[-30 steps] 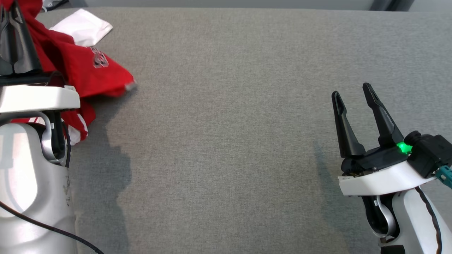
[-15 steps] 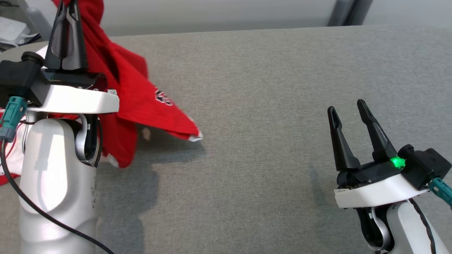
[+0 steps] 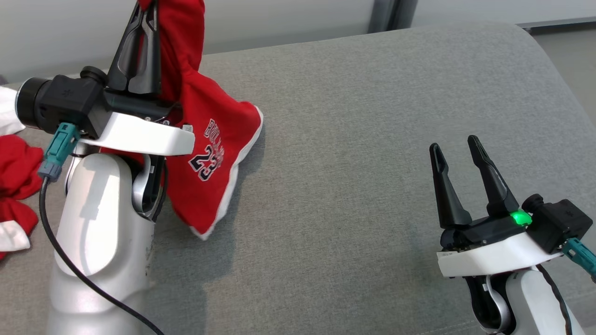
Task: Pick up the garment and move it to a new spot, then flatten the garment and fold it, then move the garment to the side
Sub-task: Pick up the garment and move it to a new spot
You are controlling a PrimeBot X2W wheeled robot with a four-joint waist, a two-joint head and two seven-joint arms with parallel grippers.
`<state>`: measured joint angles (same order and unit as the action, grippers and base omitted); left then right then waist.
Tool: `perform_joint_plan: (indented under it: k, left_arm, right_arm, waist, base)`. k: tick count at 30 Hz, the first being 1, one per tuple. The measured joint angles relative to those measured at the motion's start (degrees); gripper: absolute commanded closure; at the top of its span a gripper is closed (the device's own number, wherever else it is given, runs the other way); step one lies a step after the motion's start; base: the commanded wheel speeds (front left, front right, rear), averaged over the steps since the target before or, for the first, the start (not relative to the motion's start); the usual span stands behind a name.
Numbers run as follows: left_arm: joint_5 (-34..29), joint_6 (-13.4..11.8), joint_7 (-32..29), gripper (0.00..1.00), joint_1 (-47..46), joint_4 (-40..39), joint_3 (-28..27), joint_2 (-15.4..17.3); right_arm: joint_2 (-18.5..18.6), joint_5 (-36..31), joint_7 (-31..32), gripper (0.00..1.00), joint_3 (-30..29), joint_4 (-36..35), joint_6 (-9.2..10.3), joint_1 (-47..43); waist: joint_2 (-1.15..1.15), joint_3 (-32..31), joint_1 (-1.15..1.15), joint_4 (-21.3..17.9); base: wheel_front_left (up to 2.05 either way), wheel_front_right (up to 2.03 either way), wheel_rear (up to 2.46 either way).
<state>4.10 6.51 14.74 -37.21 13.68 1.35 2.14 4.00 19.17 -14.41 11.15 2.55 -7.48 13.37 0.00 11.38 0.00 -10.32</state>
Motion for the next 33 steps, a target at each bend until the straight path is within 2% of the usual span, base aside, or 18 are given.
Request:
perform_joint_plan:
  k: [10,20,33]
  left_arm:
    - [0.16,0.01,0.00,1.00,-1.79,1.34,3.56,-0.32]
    - [3.86,-0.08,0.00,1.00,-3.43,3.16,7.78,-0.56]
    - [11.46,-0.53,-0.01,1.00,2.02,8.71,22.34,-0.32]
  right_arm:
    - [-0.55,0.53,0.00,0.00,-0.97,-0.12,0.00,-0.13]
    - [-0.83,0.55,0.00,0.00,-0.93,-0.10,0.00,-0.48]
    - [-1.04,1.16,0.00,0.00,-1.24,-0.12,0.00,-0.47]
  waist:
    - [0.00,0.44,0.00,-5.48]
    - [0.00,0.20,0.00,-7.58]
    - [0.00,1.38,0.00,-7.06]
  base:
    - [0.00,0.00,0.00]
    - [0.00,0.00,0.00]
    - [0.00,0.00,0.00]
